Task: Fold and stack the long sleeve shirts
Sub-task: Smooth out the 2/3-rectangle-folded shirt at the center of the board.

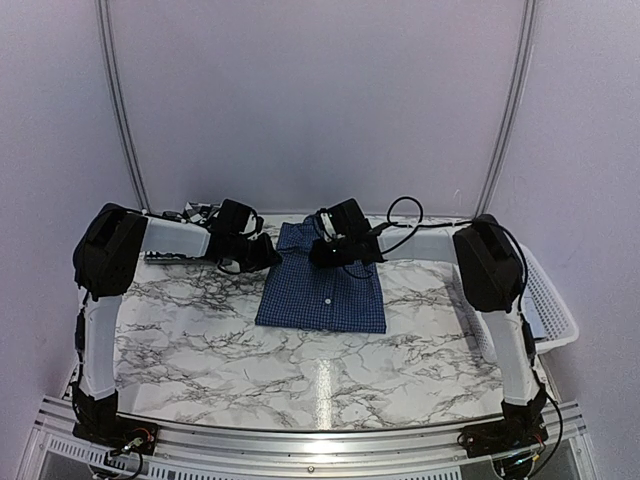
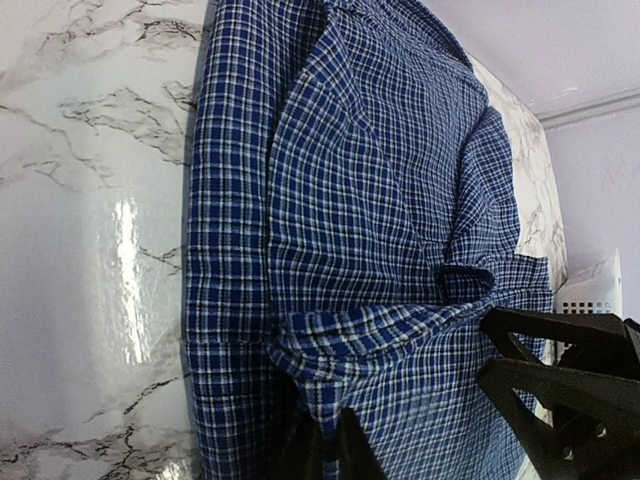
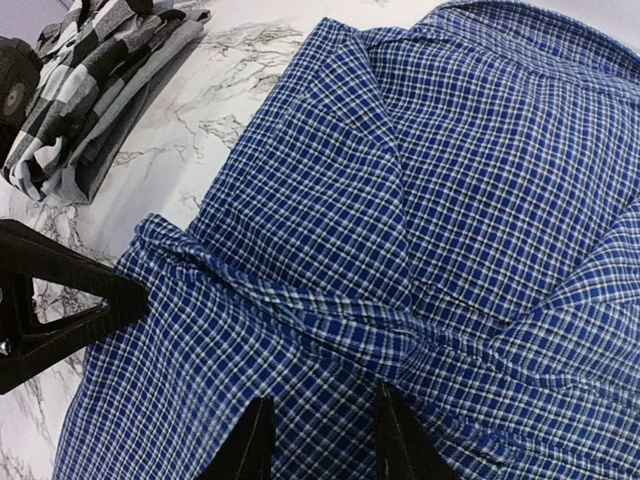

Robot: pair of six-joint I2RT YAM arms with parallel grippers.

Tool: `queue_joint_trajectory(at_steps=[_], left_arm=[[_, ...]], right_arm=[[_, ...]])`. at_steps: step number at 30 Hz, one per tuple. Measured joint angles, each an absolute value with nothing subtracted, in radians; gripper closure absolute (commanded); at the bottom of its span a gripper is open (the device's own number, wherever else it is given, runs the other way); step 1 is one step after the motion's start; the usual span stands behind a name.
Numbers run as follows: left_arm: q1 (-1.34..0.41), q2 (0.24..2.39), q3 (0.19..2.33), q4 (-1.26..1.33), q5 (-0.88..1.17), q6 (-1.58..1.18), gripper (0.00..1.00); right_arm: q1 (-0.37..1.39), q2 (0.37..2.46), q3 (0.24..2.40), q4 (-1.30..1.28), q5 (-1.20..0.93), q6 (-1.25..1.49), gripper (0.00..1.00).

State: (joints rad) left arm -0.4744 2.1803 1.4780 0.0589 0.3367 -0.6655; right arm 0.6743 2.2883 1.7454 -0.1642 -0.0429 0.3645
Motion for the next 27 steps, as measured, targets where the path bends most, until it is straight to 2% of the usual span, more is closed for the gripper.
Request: queue_joint_trajectory(at_steps=[4,8,15,21,27], left_arm=[[-0.475,2.18,1.47,0.06,0.31,-0.673,1.0],[-0.475,2.18,1.445,0.06,0.279,-0.683,1.0],[-0.475,2.18,1.438,0.056,0.25,-0.696,1.0],[-0.474,2.179,1.438,0.052,0.242,-0.693,0.66],[-0.472,2.1,1.378,0.03,0.204,-0.684,0.55]], right_arm=[[0.674,2.318,1.777,-0.173,-0.044,0.365,0.68],[0.674,2.351,1.812,-0.174,-0.043,0.365,0.6],[0.674,2.429,1.862,-0.187,-0.043,0.363,0.58],[0.675,2.444,1.877,-0.186,-0.035,0.36,0.48],[0.674,2.434,1.884,-0.215,-0.032,0.34,0.33]])
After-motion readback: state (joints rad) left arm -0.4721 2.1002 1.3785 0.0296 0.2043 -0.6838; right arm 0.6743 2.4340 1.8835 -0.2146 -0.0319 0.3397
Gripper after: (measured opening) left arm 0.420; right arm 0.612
